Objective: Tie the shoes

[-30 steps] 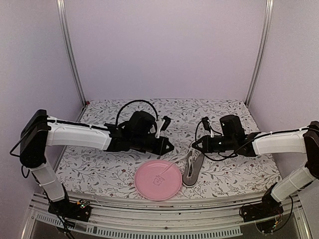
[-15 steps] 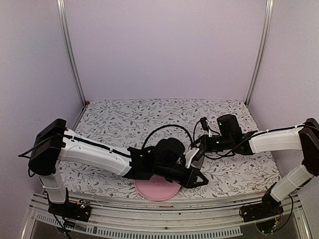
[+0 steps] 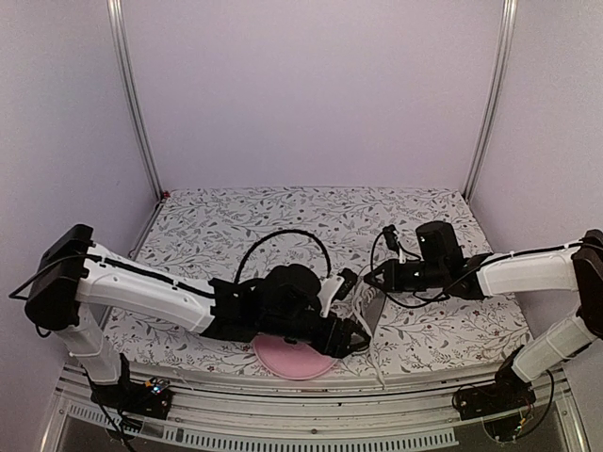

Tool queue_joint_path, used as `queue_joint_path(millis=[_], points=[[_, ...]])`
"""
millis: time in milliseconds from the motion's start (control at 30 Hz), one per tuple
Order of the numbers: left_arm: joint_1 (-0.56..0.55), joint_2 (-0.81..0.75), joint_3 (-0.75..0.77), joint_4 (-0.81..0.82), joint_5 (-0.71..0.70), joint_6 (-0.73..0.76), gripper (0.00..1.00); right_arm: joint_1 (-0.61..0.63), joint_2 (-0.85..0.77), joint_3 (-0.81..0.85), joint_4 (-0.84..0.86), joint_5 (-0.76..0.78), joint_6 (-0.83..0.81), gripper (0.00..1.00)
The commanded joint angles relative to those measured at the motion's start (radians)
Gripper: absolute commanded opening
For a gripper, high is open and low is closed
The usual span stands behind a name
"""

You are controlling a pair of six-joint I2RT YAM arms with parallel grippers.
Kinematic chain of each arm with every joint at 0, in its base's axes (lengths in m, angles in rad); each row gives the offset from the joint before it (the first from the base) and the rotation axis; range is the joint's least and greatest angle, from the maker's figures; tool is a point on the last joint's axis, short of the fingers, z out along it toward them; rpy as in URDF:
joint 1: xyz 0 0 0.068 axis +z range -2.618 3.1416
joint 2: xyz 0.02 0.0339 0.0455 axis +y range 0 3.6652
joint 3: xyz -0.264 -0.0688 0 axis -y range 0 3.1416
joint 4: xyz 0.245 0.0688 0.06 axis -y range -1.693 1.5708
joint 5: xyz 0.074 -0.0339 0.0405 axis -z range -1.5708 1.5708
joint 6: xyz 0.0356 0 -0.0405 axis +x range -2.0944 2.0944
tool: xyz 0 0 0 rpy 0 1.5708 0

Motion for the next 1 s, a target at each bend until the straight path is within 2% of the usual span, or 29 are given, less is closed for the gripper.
queue_joint_path(millis=[0,133,333,533,633,833,967], points=[[0.07,-0.049,-0.023,-0.03,-0.148,0.074,0.67,0.004,-0.04,-0.028,0.048,-0.042,-0.007,0.02],[0.116,0.033,0.027,0.071,-0.153,0.149,0.66,0.004,-0.048,-0.039,0.074,-0.094,-0.009,0.02],[0.132,0.178,0.183,0.054,-0.207,0.261,0.66,0.004,-0.061,-0.051,0.091,-0.117,0.005,0.02],[0.132,0.245,0.209,0.097,-0.253,0.283,0.65,0.004,-0.069,-0.055,0.092,-0.119,0.011,0.02],[0.132,0.263,0.211,0.137,-0.276,0.29,0.59,0.004,-0.067,-0.059,0.093,-0.121,0.023,0.02],[0.128,0.277,0.214,0.17,-0.315,0.305,0.4,0.004,-0.072,-0.063,0.097,-0.119,0.035,0.02],[0.123,0.285,0.217,0.198,-0.328,0.311,0.39,0.005,-0.07,-0.064,0.098,-0.119,0.039,0.02]])
